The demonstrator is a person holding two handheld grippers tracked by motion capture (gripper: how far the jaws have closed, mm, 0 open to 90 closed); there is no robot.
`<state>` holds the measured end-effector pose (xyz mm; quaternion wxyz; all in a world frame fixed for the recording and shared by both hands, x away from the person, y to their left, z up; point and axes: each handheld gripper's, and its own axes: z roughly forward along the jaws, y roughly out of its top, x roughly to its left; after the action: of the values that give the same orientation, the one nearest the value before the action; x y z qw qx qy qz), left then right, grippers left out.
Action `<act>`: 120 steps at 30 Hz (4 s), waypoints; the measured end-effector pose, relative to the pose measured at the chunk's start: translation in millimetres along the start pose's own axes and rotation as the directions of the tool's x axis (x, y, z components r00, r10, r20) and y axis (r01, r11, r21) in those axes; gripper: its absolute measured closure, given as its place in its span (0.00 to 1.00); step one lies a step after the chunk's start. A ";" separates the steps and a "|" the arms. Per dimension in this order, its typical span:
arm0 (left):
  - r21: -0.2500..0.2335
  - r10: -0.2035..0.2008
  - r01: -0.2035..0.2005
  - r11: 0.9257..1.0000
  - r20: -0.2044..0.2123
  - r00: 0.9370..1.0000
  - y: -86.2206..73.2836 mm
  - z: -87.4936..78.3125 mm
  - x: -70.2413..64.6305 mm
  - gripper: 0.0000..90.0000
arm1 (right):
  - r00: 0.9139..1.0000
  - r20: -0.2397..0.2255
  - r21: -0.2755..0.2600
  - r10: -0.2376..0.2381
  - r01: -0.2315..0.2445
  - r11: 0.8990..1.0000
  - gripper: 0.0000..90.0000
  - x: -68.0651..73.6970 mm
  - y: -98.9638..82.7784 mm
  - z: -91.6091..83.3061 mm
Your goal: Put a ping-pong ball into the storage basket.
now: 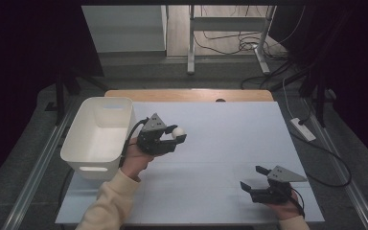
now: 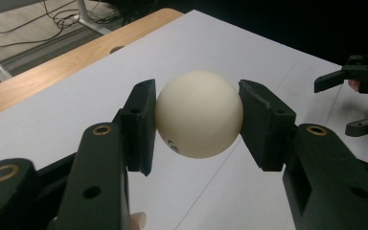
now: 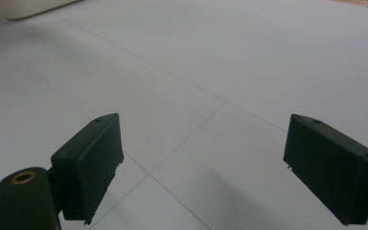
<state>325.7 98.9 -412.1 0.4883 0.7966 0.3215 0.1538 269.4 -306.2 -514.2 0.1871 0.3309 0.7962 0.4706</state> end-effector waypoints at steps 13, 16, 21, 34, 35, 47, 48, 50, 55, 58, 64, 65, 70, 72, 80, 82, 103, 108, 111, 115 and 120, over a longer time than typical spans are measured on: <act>-0.028 -0.005 0.005 1.000 -0.007 1.000 5.0 -8.1 2.1 0.56 | 1.000 0.001 -0.002 0.003 -0.003 1.000 0.15 -0.1 0.2 -0.3; -0.033 -0.004 0.004 0.999 -0.011 1.000 6.1 -9.8 1.9 0.56 | 1.000 0.001 -0.003 0.002 -0.002 1.000 0.15 0.0 0.4 -0.5; -0.043 -0.005 0.004 0.999 -0.012 1.000 8.4 -13.6 2.8 0.56 | 1.000 0.001 -0.004 0.003 -0.003 1.000 0.15 0.1 0.5 -0.7; -0.064 -0.003 0.002 0.998 -0.022 1.000 13.2 -21.1 3.7 0.56 | 1.000 0.005 -0.004 0.002 -0.002 1.000 0.15 0.1 0.8 -1.0; -0.065 -0.003 0.001 0.998 -0.024 1.000 13.7 -21.6 3.9 0.56 | 1.000 0.004 -0.004 0.002 -0.002 1.000 0.15 0.0 0.8 -1.1; -0.093 -0.022 0.017 0.996 -0.051 0.998 16.5 -29.5 9.3 0.56 | 1.000 0.004 -0.007 0.002 -0.002 1.000 0.15 -0.1 0.7 -1.3; -0.095 -0.026 0.021 0.995 -0.051 0.998 16.5 -30.3 10.0 0.56 | 1.000 0.004 -0.007 0.002 -0.002 1.000 0.15 0.0 0.8 -1.3; -0.097 -0.026 0.020 0.995 -0.058 0.998 16.7 -31.9 11.2 0.56 | 1.000 0.004 -0.007 0.002 -0.002 1.000 0.15 0.0 0.8 -1.3; -0.104 -0.033 0.026 0.994 -0.064 0.997 16.9 -34.9 13.9 0.56 | 1.000 0.005 -0.004 0.001 -0.001 1.000 0.15 -0.1 0.8 -1.2; -0.109 -0.038 0.030 0.994 -0.071 0.997 17.1 -37.5 16.1 0.56 | 1.000 0.005 -0.004 0.001 -0.001 1.000 0.14 0.0 0.8 -1.2; -0.119 -0.045 0.035 0.992 -0.085 0.995 18.0 -43.3 20.2 0.56 | 1.000 0.004 -0.006 0.001 -0.001 1.000 0.15 0.0 0.7 -1.1; -0.121 -0.047 0.036 0.992 -0.089 0.995 18.0 -44.5 21.2 0.56 | 1.000 0.004 -0.006 0.001 -0.001 1.000 0.15 0.0 0.7 -1.0; -0.126 -0.058 0.045 0.991 -0.100 0.993 17.0 -47.8 24.9 0.56 | 1.000 0.003 -0.005 0.001 -0.001 1.000 0.15 0.0 0.7 -1.0; -0.126 -0.060 0.046 0.991 -0.104 0.993 16.6 -48.8 26.0 0.56 | 1.000 0.003 -0.005 0.001 -0.001 1.000 0.15 0.0 0.7 -1.0; -0.136 -0.076 0.059 0.989 -0.124 0.989 14.8 -54.1 31.7 0.56 | 1.000 0.004 -0.005 0.000 0.000 1.000 0.15 0.2 0.7 -0.9; -0.140 -0.084 0.065 0.988 -0.131 0.988 14.2 -55.5 33.8 0.56 | 1.000 0.004 -0.005 0.000 0.000 1.000 0.15 0.2 0.7 -0.8; -0.168 -0.126 0.094 0.981 -0.191 0.973 9.4 -70.8 48.5 0.56 | 1.000 0.006 -0.005 0.000 0.000 1.000 0.15 0.2 0.8 -0.8; -0.165 -0.131 0.097 0.981 -0.205 0.970 8.5 -74.8 52.4 0.56 | 1.000 0.006 -0.008 -0.001 0.001 1.000 0.15 0.4 1.1 -1.2; -0.166 -0.138 0.104 0.981 -0.213 0.967 7.8 -77.7 55.3 0.56 | 1.000 0.006 -0.009 0.000 0.000 1.000 0.15 0.4 1.2 -1.5; -0.167 -0.144 0.108 0.980 -0.223 0.964 7.1 -80.6 58.4 0.56 | 1.000 0.006 -0.011 -0.002 0.002 1.000 0.15 0.2 1.4 -1.5; -0.168 -0.149 0.111 0.980 -0.238 0.960 5.0 -85.0 62.5 0.56 | 1.000 0.006 -0.011 -0.003 0.003 1.000 0.15 0.3 1.5 -1.5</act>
<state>326.6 196.4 -371.6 0.5127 0.7083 0.4193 0.2442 268.7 -306.4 -512.2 0.1920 0.3302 0.7936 0.4737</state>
